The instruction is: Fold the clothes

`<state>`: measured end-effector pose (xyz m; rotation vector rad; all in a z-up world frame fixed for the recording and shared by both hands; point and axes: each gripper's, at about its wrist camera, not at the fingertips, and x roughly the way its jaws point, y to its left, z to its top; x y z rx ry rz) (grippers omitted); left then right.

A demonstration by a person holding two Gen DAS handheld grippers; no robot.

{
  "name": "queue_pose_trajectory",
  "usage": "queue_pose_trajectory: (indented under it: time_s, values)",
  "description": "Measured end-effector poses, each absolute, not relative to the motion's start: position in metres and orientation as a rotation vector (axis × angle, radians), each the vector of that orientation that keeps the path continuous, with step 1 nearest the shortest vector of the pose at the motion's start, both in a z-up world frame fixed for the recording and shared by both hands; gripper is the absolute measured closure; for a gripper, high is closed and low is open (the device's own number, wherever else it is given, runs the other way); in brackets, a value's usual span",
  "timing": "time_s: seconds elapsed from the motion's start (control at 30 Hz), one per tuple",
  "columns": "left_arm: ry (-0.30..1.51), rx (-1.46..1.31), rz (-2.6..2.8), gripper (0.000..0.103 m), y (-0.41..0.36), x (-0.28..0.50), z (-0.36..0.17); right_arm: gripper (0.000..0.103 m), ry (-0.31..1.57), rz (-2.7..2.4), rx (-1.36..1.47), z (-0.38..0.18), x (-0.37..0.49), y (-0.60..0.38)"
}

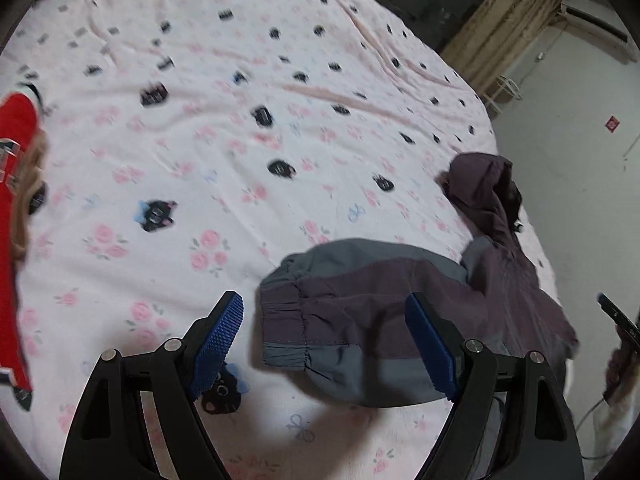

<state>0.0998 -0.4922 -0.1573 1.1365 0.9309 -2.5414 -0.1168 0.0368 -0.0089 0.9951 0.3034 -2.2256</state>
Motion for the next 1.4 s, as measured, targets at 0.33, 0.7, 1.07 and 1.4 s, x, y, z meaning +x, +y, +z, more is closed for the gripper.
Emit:
queue_pose_trajectory:
  time_s: [0.33,0.7,1.07,1.4]
  values:
    - [0.975,1.170,-2.683,0.024,-0.502,0.092,-0.171,0.036,0.741,-1.483,0.890,-0.008,-0.099,-0.141]
    - [0.990,1.269,-2.750,0.057,-0.506,0.098,-0.177,0.045,1.026,-1.239,0.945,-0.071,-0.135,-0.241]
    - [0.949,1.191,-2.740,0.076,-0.491,0.107,-0.168,0.049,1.123,-1.161,0.979,-0.110,-0.150,-0.294]
    - [0.981,0.970,-2.723,0.076,-0.463,0.155,-0.135,0.049,0.966,-0.954,1.274,-0.142,-0.181,-0.329]
